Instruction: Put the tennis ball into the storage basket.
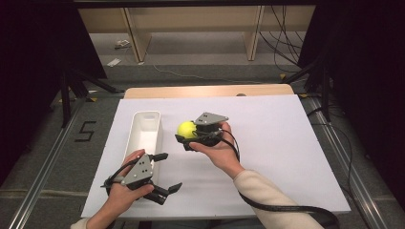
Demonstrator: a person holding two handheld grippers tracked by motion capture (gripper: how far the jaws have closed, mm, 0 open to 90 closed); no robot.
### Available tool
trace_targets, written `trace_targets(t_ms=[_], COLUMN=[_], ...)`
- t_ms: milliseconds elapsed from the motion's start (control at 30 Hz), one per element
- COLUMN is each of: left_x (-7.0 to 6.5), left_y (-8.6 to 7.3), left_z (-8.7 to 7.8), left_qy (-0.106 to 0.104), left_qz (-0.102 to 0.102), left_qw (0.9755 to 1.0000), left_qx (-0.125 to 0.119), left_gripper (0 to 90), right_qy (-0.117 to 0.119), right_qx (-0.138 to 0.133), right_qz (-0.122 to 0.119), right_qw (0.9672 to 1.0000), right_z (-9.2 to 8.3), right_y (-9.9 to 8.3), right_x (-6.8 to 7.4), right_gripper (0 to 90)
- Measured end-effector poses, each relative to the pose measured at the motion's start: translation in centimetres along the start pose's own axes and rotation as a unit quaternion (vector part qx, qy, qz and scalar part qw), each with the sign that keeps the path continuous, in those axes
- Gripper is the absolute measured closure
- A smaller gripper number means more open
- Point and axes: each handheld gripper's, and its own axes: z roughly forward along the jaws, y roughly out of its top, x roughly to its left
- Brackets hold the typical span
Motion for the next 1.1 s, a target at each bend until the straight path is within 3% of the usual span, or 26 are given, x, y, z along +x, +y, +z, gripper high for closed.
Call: trace_targets(t_ms=[1100], left_x=[-0.1], left_y=[0.0], left_z=[0.0], left_qy=[-0.005], left_qz=[0.0], left_qw=[1.0], left_qx=[-0.001], left_gripper=[0.0], right_qy=[0.011], right_qx=[0.004], right_qz=[-0.014], right_qw=[0.9998], right_z=[1.1], right_y=[1.6], right_x=[0.5], right_gripper=[26.6])
